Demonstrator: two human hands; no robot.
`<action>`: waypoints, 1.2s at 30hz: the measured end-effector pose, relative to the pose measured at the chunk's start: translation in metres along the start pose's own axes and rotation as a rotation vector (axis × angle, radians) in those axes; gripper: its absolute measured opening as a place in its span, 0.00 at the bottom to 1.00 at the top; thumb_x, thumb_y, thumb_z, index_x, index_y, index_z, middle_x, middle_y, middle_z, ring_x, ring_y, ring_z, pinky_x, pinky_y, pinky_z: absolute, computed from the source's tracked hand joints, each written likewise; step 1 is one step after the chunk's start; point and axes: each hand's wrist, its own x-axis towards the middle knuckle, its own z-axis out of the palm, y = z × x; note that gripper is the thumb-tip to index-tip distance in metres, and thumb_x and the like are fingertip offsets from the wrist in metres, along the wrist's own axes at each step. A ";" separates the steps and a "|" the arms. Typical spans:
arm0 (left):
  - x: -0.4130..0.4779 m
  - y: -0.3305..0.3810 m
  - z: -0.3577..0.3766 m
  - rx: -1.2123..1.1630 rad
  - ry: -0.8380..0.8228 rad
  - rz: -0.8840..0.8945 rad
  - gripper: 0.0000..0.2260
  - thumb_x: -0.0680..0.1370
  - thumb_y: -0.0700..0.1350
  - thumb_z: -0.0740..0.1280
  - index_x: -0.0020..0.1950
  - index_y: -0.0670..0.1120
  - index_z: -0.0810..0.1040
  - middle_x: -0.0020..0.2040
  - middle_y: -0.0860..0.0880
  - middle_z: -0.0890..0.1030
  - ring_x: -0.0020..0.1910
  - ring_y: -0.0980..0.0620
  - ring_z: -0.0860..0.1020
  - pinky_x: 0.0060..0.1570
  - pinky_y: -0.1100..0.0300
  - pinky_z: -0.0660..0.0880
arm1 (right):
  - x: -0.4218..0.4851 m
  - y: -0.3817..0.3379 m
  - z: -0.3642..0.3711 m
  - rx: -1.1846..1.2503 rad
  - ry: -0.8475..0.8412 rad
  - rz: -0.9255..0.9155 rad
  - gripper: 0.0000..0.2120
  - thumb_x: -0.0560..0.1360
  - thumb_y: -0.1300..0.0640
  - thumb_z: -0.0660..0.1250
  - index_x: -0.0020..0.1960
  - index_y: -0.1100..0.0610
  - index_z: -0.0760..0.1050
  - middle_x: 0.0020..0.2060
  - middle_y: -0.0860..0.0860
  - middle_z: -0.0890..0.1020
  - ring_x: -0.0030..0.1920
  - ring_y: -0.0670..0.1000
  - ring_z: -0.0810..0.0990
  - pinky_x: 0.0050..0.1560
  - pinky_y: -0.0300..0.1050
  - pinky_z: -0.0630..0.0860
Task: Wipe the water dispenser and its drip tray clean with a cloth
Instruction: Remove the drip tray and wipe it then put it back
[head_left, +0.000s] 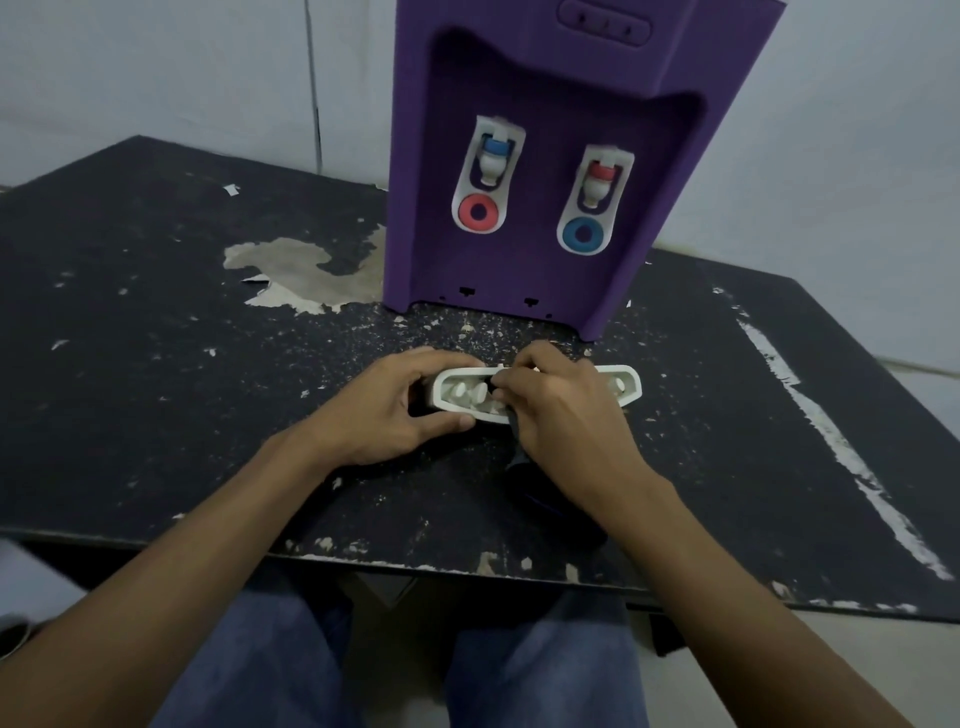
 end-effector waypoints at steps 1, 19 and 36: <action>0.000 0.000 0.001 0.001 -0.002 0.000 0.24 0.74 0.45 0.77 0.68 0.52 0.78 0.59 0.56 0.80 0.60 0.58 0.79 0.64 0.60 0.75 | 0.001 -0.001 0.003 0.027 -0.004 0.024 0.06 0.71 0.67 0.74 0.45 0.59 0.83 0.42 0.52 0.79 0.35 0.54 0.78 0.36 0.49 0.74; 0.000 -0.003 0.003 -0.062 -0.001 -0.037 0.24 0.72 0.43 0.79 0.66 0.51 0.79 0.59 0.57 0.82 0.60 0.57 0.80 0.65 0.52 0.76 | 0.010 0.022 -0.005 0.178 -0.166 -0.233 0.08 0.71 0.64 0.65 0.43 0.55 0.80 0.45 0.47 0.81 0.43 0.50 0.80 0.40 0.54 0.73; 0.000 -0.004 0.000 0.021 -0.021 -0.047 0.25 0.74 0.46 0.76 0.71 0.55 0.76 0.63 0.59 0.78 0.64 0.61 0.76 0.67 0.60 0.72 | -0.028 0.012 -0.016 0.629 0.252 0.550 0.02 0.79 0.59 0.69 0.48 0.54 0.79 0.40 0.42 0.82 0.44 0.40 0.80 0.44 0.29 0.72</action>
